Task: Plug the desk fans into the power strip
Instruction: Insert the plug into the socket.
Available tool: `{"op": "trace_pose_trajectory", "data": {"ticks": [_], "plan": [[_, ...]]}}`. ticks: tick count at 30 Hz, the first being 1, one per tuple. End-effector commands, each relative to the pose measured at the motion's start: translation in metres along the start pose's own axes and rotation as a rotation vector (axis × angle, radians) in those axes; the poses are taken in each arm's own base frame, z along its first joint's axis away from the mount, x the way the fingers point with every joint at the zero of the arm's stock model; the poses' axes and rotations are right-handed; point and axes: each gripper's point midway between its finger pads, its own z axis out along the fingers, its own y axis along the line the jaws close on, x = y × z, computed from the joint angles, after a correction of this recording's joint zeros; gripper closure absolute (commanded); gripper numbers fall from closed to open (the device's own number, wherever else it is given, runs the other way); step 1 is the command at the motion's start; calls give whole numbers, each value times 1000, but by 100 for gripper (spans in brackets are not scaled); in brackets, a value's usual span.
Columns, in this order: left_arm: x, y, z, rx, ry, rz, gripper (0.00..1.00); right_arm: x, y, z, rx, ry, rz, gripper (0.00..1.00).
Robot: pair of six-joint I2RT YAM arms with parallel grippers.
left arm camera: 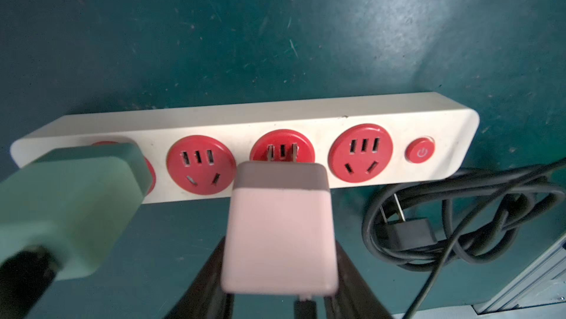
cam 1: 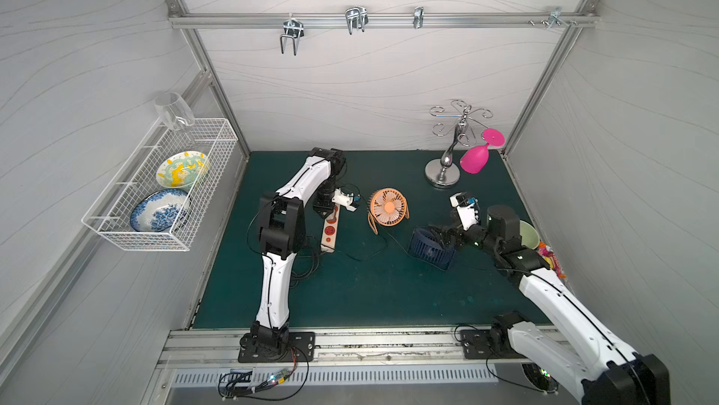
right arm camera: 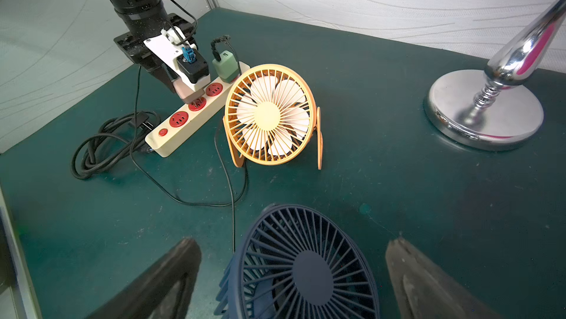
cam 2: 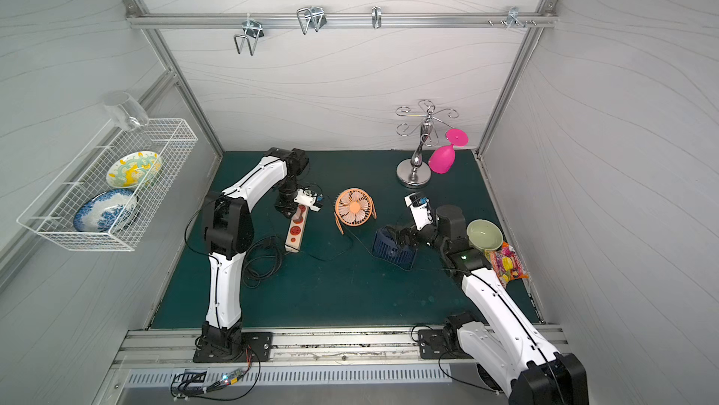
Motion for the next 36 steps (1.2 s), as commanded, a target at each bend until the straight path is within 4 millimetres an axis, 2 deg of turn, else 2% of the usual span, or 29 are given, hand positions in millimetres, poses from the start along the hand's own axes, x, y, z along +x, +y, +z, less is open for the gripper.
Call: {"op": "trace_pose_trajectory", "data": {"ticks": [1, 8, 15, 20, 23, 27, 33, 36], "plan": [[-47, -1, 19, 29, -155, 21, 75, 0, 1, 0, -7, -10, 6, 1], [-45, -7, 17, 46, -147, 20, 76, 0, 1, -1, -8, -10, 5, 1], [-45, -10, 10, 46, -157, 9, 82, 1, 1, 0, -8, -8, 3, 1], [-48, -13, 4, 45, -180, -1, 78, 2, 2, 1, -21, -4, 5, 1], [-48, -14, 5, 48, -183, -2, 71, 3, 3, 2, -25, 0, 5, 1], [-47, -15, 8, 53, -180, -5, 71, 3, 3, 2, -25, 0, 6, 1], [-47, -14, 7, 49, -176, -7, 98, 3, 3, 2, -25, 0, 6, 1], [-47, -13, 7, 47, -173, -13, 100, 3, 3, 2, -26, 2, 6, 1]]}}
